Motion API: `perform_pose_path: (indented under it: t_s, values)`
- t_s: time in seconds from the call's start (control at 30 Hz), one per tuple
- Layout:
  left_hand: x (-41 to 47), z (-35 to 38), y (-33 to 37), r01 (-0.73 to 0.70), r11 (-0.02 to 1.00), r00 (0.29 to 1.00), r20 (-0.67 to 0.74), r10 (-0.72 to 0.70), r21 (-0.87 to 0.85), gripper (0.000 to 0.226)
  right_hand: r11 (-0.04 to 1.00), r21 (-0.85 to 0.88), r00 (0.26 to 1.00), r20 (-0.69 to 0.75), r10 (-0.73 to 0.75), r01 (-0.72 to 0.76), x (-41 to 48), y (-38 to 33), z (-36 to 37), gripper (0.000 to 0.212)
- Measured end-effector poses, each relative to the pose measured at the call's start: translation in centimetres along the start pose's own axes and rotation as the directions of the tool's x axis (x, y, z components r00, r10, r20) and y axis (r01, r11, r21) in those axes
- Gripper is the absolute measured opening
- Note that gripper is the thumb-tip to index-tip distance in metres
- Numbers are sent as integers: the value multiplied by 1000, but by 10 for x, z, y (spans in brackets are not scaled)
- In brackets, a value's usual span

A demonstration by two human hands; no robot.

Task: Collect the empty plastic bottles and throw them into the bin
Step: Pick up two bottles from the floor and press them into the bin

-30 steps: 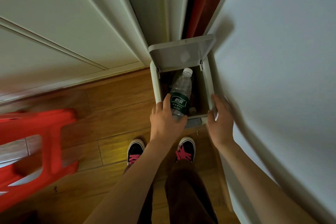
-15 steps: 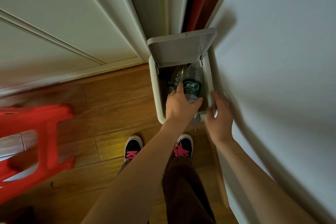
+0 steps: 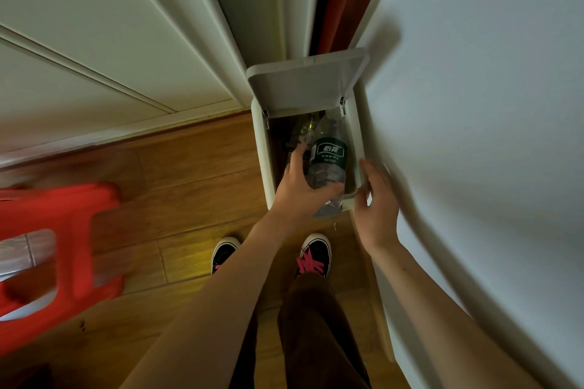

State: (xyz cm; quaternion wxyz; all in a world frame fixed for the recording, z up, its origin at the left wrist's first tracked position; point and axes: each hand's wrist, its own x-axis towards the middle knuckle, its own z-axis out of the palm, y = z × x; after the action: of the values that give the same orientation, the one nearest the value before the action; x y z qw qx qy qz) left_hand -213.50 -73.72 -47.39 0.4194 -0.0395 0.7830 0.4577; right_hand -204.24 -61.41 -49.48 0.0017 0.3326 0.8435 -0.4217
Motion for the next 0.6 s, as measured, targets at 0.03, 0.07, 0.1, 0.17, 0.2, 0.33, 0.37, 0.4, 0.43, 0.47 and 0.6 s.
perform_pose_path:
  t_s: [0.03,0.07,0.1,0.17,0.2,0.33,0.37,0.4,0.43,0.47,0.6]
  values:
    - [-3,-1,-3,-16,1000,1000,11,16,18,102,1000,0,1000,2,4,-4,0,0,0,51]
    - [-6,-1,-5,-30,999,999,16,30,30,102,1000,0,1000,4,10,-10,0,-1,1,51]
    - [-8,-1,-7,-38,999,999,4,38,31,101,1000,3,1000,6,17,-17,0,-1,1,52]
    - [-9,-1,-8,-31,999,998,-50,32,28,97,1000,9,1000,10,28,-28,0,-1,0,53]
    - [-9,-1,-7,-29,999,997,-74,31,34,94,1000,9,1000,9,29,-29,0,-1,0,53]
    - [-5,4,-7,-19,1000,995,-95,18,-9,95,999,16,999,13,30,-30,1,0,0,52]
    - [-4,4,-7,-9,999,995,-96,6,-31,96,999,19,999,13,32,-33,0,0,0,52]
    - [-4,6,-8,-2,999,995,-97,-3,-48,97,999,22,999,13,36,-37,0,0,0,52]
    - [-5,7,-8,1,998,995,-98,-7,-60,98,999,24,999,15,40,-40,-1,0,0,52]
    - [-4,9,-9,0,998,995,-101,-7,-63,99,999,24,999,17,43,-44,-2,0,0,52]
    - [-1,17,-8,-18,1000,992,-128,16,-9,98,998,26,999,16,48,-49,-3,1,0,52]
